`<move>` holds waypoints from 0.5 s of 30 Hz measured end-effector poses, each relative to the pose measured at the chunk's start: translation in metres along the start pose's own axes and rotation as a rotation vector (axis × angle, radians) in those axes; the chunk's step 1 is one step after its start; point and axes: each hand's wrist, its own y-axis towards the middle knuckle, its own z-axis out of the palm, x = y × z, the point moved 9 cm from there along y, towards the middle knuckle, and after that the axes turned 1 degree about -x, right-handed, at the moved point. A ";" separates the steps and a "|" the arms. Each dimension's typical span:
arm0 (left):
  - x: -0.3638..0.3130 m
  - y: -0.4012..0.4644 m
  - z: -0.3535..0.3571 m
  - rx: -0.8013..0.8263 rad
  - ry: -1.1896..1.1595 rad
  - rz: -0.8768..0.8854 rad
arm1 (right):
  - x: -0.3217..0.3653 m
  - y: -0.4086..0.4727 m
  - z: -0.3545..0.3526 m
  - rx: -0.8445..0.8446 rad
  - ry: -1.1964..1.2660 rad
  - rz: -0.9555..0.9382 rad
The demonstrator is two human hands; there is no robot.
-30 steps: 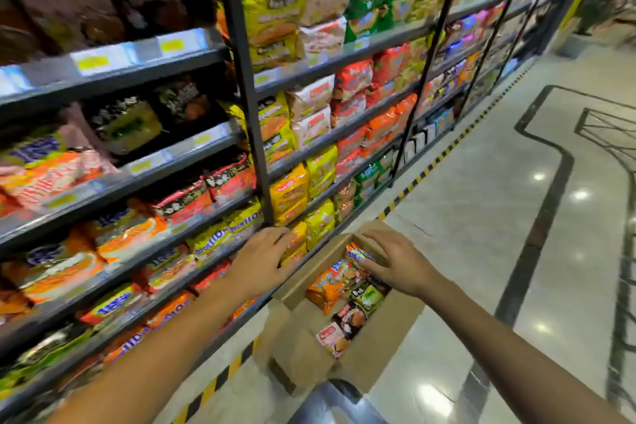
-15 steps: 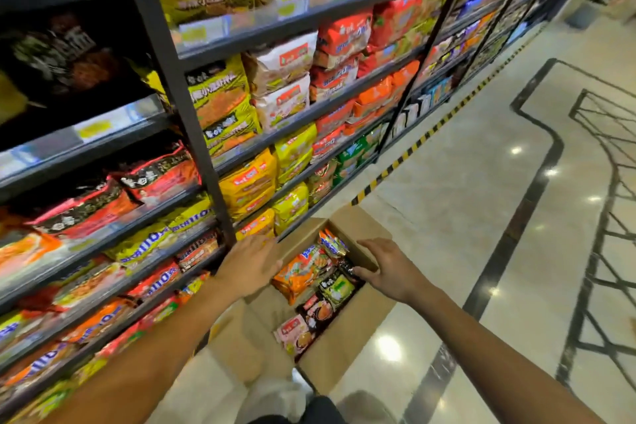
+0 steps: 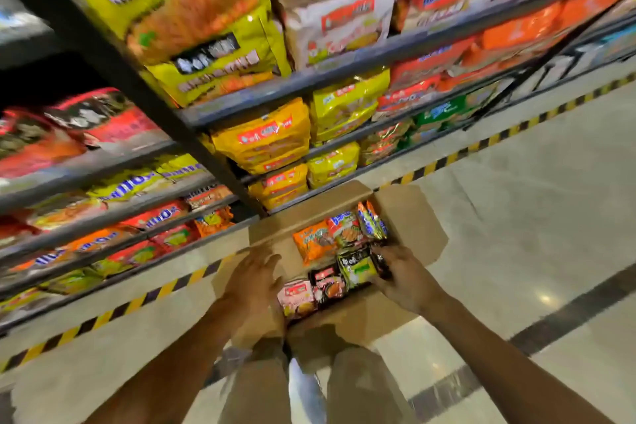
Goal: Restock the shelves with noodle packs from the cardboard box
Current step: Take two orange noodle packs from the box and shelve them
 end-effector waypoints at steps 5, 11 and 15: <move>0.013 0.069 0.087 -0.030 -0.147 -0.061 | -0.062 0.069 0.074 0.009 0.028 -0.060; 0.049 0.154 0.191 -0.028 -0.406 -0.214 | -0.135 0.125 0.197 0.037 0.114 -0.119; 0.070 0.225 0.259 -0.040 -0.546 -0.270 | -0.170 0.160 0.258 -0.048 0.152 -0.181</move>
